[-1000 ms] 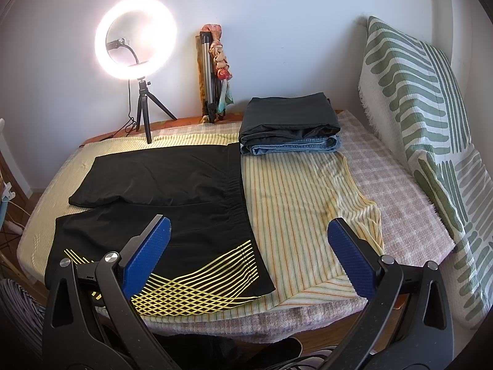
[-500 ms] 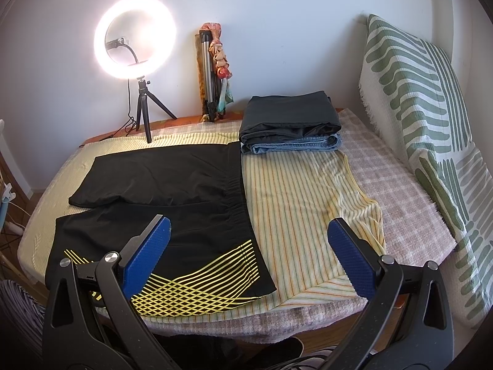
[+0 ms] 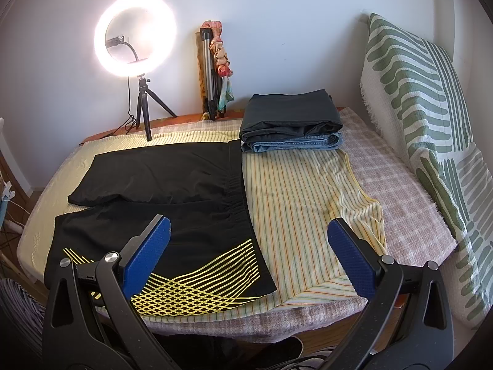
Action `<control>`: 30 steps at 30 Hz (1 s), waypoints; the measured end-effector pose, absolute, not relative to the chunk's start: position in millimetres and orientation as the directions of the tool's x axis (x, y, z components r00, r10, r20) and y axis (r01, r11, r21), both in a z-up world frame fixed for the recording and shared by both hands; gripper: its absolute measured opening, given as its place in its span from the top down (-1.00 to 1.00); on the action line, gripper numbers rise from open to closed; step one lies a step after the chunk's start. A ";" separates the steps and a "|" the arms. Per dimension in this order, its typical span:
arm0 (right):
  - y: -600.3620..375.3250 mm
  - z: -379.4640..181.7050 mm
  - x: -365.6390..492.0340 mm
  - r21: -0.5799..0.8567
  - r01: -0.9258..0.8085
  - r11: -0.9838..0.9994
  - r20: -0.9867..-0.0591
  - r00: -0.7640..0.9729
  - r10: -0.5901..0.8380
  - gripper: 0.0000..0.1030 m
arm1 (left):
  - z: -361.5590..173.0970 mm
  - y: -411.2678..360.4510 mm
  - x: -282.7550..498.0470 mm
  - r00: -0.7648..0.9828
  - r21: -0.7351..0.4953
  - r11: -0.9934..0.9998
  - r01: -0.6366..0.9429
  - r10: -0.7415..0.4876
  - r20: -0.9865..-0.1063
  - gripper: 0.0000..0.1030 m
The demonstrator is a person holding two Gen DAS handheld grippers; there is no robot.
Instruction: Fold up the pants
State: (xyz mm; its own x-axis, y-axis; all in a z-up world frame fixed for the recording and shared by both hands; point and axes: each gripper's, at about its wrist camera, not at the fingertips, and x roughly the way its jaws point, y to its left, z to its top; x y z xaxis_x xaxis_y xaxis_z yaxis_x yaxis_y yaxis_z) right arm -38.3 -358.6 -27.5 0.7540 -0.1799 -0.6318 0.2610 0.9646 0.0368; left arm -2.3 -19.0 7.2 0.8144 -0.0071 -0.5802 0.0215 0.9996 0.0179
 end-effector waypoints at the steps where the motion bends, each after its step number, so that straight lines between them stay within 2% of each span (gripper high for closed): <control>1: -358.9 -27.3 -38.4 0.038 0.261 0.965 -0.632 0.754 -0.179 -1.00 | 7.0 -19.2 -2.1 0.814 0.018 1.000 0.023 -0.008 -0.581 -0.99; 14: -358.7 -33.8 -37.7 0.024 0.234 0.972 -0.630 0.758 -0.167 -1.00 | -8.8 -15.5 -1.0 0.800 0.064 0.998 0.029 0.015 -0.600 -0.99; 22: -353.3 -39.1 -35.0 -0.071 0.076 0.995 -0.663 0.742 -0.104 -1.00 | -35.3 1.9 10.5 0.716 -0.003 0.983 0.183 -0.136 -0.685 -0.98; 26: -338.0 -52.5 -29.9 -0.185 -0.084 0.979 -0.698 0.713 -0.071 -0.98 | -55.1 -4.5 14.5 0.659 0.043 0.958 0.283 -0.162 -0.734 -0.72; 30: -318.9 -73.5 -23.3 -0.214 -0.260 0.942 -0.774 0.633 -0.001 -0.79 | -74.9 -14.3 17.0 0.589 0.059 0.924 0.377 -0.191 -0.785 -0.43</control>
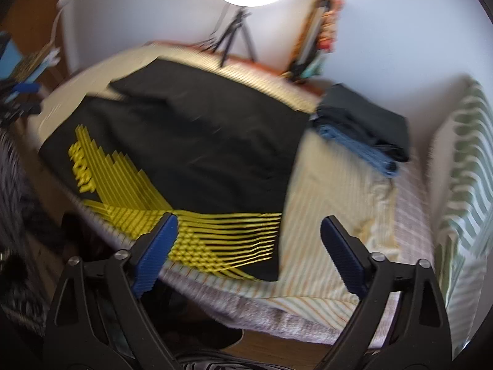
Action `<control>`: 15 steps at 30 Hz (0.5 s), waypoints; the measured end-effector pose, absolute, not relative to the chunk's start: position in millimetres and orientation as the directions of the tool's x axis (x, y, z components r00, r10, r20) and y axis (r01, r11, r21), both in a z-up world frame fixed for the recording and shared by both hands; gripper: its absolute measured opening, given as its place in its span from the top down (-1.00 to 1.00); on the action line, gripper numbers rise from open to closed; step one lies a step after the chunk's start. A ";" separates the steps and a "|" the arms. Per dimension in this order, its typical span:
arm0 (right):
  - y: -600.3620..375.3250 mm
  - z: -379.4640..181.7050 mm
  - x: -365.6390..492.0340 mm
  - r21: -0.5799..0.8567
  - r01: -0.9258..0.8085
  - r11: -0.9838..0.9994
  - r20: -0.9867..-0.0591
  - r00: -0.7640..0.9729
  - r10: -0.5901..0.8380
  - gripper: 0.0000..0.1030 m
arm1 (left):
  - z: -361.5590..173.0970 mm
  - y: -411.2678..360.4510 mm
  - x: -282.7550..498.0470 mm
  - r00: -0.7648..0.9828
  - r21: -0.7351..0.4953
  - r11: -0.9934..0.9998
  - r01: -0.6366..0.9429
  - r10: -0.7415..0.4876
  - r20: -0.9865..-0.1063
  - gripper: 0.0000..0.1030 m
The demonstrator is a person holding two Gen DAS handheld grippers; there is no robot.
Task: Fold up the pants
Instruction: 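Grasp the black shorts' leg hem with the right tool while the left tool grasps the other hem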
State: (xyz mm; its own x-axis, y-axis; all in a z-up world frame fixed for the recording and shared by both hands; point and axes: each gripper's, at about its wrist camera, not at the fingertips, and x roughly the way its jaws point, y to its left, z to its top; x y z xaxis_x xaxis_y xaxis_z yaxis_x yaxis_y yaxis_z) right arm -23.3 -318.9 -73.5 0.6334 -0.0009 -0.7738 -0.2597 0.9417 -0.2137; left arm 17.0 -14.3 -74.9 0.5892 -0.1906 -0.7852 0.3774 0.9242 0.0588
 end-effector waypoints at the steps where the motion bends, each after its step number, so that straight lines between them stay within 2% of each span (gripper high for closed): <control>1: -313.5 -80.7 -21.8 -0.209 -0.304 0.929 -0.798 0.602 0.017 -0.75 | -78.7 -16.0 17.2 0.572 0.048 0.917 0.396 -0.205 -0.794 -0.40; 3: -303.0 -91.8 -21.1 -0.207 -0.376 0.903 -0.832 0.553 0.039 -0.70 | -88.0 -20.5 17.9 0.529 0.028 0.901 0.434 -0.230 -0.817 -0.24; 6: -287.1 -105.4 -24.3 -0.225 -0.464 0.857 -0.860 0.508 0.050 -0.60 | -99.8 -25.2 19.4 0.477 0.007 0.883 0.470 -0.248 -0.843 -0.10; 8: -278.2 -116.7 -23.1 -0.236 -0.517 0.823 -0.880 0.472 0.045 -0.44 | -106.0 -27.5 20.6 0.448 -0.010 0.873 0.488 -0.260 -0.855 -0.04; 11: -274.1 -130.2 -19.1 -0.240 -0.564 0.790 -0.904 0.426 0.030 -0.31 | -110.6 -29.2 22.1 0.419 -0.032 0.864 0.503 -0.276 -0.865 0.01; 15: -271.3 -148.0 -13.6 -0.252 -0.610 0.751 -0.929 0.371 -0.011 -0.17 | -118.3 -31.0 25.3 0.382 -0.053 0.847 0.529 -0.293 -0.877 0.29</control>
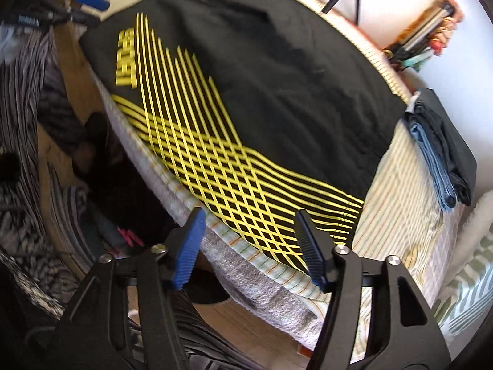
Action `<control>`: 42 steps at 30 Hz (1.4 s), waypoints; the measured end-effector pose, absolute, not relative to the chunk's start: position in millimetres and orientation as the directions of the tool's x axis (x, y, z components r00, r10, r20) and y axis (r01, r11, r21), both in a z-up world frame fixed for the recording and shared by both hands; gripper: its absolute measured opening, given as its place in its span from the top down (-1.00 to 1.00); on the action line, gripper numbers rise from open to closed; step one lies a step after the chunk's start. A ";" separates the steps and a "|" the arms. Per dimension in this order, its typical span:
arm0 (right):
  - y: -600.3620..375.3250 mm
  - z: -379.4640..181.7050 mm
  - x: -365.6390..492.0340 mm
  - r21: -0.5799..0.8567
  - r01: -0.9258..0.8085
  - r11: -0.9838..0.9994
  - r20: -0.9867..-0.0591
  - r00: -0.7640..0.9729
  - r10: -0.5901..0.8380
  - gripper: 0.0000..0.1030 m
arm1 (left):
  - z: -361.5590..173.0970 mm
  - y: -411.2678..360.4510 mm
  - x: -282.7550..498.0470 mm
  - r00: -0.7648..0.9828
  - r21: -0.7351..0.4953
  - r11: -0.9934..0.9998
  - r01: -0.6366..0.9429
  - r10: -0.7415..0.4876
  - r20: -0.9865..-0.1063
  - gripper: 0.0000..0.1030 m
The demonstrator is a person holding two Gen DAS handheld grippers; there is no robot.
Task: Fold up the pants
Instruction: 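Grasp the black shorts' leg hem with the right tool while the left tool grasps the other hem, then lift the hems and fold the shorts over onto themselves, then open both tools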
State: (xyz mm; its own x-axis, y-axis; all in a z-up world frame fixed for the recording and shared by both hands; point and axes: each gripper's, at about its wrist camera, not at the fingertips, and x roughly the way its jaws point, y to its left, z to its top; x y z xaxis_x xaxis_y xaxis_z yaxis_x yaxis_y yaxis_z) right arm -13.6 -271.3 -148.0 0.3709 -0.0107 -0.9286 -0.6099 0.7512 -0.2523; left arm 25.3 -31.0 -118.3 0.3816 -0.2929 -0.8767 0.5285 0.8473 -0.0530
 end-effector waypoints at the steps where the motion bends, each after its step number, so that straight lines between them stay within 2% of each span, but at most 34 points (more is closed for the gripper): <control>1: -270.4 -152.5 -12.8 -0.266 -0.625 0.734 -0.931 0.364 -0.027 -0.15 | -120.3 -31.0 26.1 0.379 -0.052 0.846 0.531 -0.291 -0.878 0.29; 7: -264.9 -167.5 -5.3 -0.312 -0.668 0.676 -0.931 0.356 -0.078 -0.11 | -122.5 -30.7 29.5 0.368 -0.069 0.838 0.542 -0.310 -0.877 0.29; 9: -262.8 -166.7 -3.3 -0.302 -0.685 0.663 -0.936 0.346 -0.069 0.23 | -122.3 -31.1 29.5 0.366 -0.068 0.831 0.551 -0.315 -0.876 0.28; 10: -261.8 -166.4 -2.0 -0.275 -0.693 0.666 -0.945 0.324 -0.053 0.51 | -122.5 -31.3 29.3 0.358 -0.076 0.827 0.557 -0.321 -0.877 0.27; 11: -260.5 -165.9 -1.6 -0.259 -0.694 0.672 -0.949 0.312 -0.043 0.65 | -123.0 -31.4 29.6 0.351 -0.083 0.822 0.563 -0.329 -0.877 0.17; 12: -260.5 -164.0 0.7 -0.248 -0.691 0.679 -0.950 0.309 -0.033 0.70 | -123.2 -32.1 28.9 0.344 -0.090 0.816 0.571 -0.337 -0.876 -0.01; 14: -260.1 -159.3 5.3 -0.250 -0.687 0.682 -0.947 0.320 -0.025 0.82 | -123.2 -35.6 24.7 0.341 -0.085 0.799 0.595 -0.347 -0.874 -0.11; 16: -260.8 -152.8 9.6 -0.236 -0.677 0.697 -0.947 0.322 -0.008 0.86 | -124.0 -41.4 19.3 0.332 -0.074 0.776 0.626 -0.350 -0.876 -0.11; 20: -264.6 -133.6 23.8 -0.213 -0.644 0.735 -0.937 0.347 0.032 0.89 | -133.3 -58.4 8.0 0.354 0.025 0.727 0.686 -0.304 -0.884 -0.11; 24: -273.5 -116.8 43.7 -0.170 -0.584 0.794 -0.926 0.370 0.073 0.90 | -142.5 -65.2 9.8 0.357 0.042 0.720 0.692 -0.292 -0.887 -0.11; 28: -277.4 -108.5 53.6 -0.171 -0.567 0.806 -0.917 0.391 0.080 0.90 | -151.2 -63.8 16.8 0.404 0.132 0.741 0.658 -0.200 -0.893 -0.09; 29: -277.7 -108.3 52.8 -0.168 -0.564 0.809 -0.916 0.393 0.084 0.90 | -152.2 -59.6 20.2 0.406 0.125 0.752 0.647 -0.201 -0.891 0.05; 30: -277.5 -107.5 52.3 -0.164 -0.560 0.812 -0.914 0.397 0.089 0.90 | -153.2 -56.6 22.6 0.406 0.121 0.759 0.640 -0.200 -0.892 0.33; 31: -277.1 -107.1 51.1 -0.161 -0.557 0.815 -0.912 0.400 0.094 0.90 | -155.6 -52.3 26.7 0.401 0.114 0.768 0.631 -0.197 -0.895 0.52; 32: -276.9 -107.2 49.9 -0.159 -0.554 0.817 -0.909 0.404 0.097 0.90 | -157.5 -50.2 29.4 0.398 0.110 0.772 0.626 -0.195 -0.897 0.88; 36: -278.4 -106.6 43.5 -0.163 -0.537 0.828 -0.896 0.433 0.104 0.90 | -150.6 -39.1 40.2 0.414 0.057 0.803 0.594 -0.244 -0.877 0.95; 42: -283.8 -85.4 54.7 -0.200 -0.496 0.845 -0.852 0.514 0.100 0.92 | -111.6 -34.9 64.1 0.513 0.077 0.815 0.574 -0.284 -0.810 0.97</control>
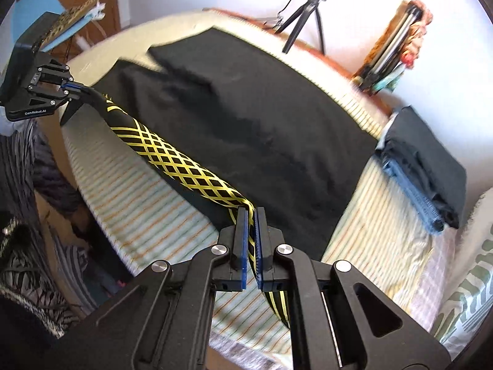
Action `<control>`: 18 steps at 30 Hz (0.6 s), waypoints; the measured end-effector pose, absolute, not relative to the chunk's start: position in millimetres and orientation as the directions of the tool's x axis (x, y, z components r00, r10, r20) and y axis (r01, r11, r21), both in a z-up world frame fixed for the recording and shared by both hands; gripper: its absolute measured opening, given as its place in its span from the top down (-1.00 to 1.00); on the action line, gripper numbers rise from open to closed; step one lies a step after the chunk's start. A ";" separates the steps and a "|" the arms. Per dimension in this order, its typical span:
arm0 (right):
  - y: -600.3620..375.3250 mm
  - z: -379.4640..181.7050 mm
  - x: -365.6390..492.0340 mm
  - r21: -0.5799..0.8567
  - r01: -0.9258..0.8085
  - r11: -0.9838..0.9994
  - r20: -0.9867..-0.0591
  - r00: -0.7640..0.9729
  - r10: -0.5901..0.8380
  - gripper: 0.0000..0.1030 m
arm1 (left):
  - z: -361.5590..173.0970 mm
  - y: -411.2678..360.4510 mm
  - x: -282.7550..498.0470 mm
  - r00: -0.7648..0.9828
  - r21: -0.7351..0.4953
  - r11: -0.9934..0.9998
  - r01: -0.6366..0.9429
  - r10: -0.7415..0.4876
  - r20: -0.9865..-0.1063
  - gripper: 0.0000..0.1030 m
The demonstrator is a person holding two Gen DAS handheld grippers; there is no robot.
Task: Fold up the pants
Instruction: 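Lift the hems and fold the shorts over onto themselves, then open both tools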
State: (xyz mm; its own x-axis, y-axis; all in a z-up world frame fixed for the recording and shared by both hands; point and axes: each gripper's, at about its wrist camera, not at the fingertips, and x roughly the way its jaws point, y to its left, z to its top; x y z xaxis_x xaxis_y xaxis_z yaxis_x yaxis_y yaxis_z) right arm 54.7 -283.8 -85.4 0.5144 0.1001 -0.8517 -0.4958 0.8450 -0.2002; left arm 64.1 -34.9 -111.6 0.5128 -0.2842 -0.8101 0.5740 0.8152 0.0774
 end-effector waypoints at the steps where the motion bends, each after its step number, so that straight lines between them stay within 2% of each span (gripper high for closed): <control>1: -285.0 -80.5 60.3 -0.208 -0.486 0.849 -0.843 0.529 0.097 0.92 | -107.0 -35.3 69.9 0.518 0.075 0.816 0.573 -0.290 -0.805 0.97; 9: -285.8 -54.0 119.6 -0.276 -0.422 0.864 -0.784 0.619 0.052 0.94 | -64.5 -38.4 150.4 0.590 0.102 0.817 0.568 -0.317 -0.743 0.97; 18: -292.7 -57.9 214.0 -0.318 -0.365 0.875 -0.771 0.637 -0.014 0.94 | -73.8 -62.7 238.5 0.564 0.115 0.803 0.584 -0.300 -0.769 0.97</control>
